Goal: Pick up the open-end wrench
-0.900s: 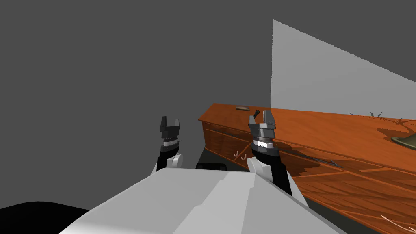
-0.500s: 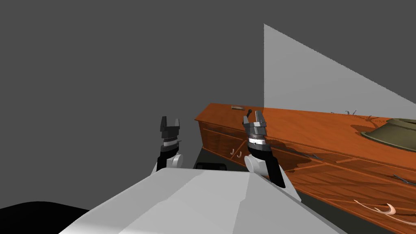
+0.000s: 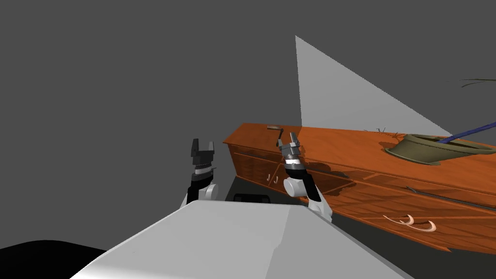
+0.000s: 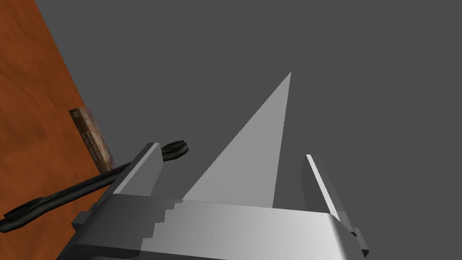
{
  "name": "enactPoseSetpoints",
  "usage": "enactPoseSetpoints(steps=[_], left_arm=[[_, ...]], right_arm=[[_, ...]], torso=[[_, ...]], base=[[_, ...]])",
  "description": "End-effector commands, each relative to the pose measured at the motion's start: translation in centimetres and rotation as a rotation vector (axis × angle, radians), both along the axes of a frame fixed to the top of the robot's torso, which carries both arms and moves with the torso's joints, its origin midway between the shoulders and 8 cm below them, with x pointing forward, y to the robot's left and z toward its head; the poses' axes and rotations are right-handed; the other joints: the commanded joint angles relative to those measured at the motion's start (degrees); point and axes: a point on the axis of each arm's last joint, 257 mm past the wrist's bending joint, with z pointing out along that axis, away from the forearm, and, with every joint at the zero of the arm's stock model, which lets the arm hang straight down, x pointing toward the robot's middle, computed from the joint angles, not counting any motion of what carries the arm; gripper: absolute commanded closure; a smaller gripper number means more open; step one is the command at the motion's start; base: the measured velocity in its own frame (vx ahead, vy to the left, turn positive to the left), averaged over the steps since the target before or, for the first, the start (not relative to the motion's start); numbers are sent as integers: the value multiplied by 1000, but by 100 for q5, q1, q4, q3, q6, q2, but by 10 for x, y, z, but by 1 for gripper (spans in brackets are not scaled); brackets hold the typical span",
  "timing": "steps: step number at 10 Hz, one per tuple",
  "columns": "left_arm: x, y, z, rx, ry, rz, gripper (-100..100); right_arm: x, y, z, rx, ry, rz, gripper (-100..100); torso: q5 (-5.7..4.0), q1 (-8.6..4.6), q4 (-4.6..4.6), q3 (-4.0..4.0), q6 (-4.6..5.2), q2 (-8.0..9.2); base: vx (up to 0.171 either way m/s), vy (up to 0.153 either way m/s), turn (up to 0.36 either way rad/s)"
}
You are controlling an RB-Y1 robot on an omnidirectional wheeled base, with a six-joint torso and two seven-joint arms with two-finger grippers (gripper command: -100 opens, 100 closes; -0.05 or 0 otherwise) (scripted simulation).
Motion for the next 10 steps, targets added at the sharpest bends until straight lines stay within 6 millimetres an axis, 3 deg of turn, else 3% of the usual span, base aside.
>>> enactPoseSetpoints(steps=[1, 5, 10], left_arm=[[0, 0, 0, 0, 0, 0, 0], [0, 0, 0, 0, 0, 0, 0], [0, 0, 0, 0, 0, 0, 0]], right_arm=[[8, 7, -2, 38, 21, 39, -100], [48, 41, -31, 187, 138, 202, -100], [75, 71, -47, 288, 225, 319, -100]], torso=[[0, 0, 0, 0, 0, 0], [5, 28, -2, -4, -2, -7], [8, 39, -2, -6, -1, -11]], base=[[-4, -143, -24], [-10, -135, -97], [-9, -95, -66]])
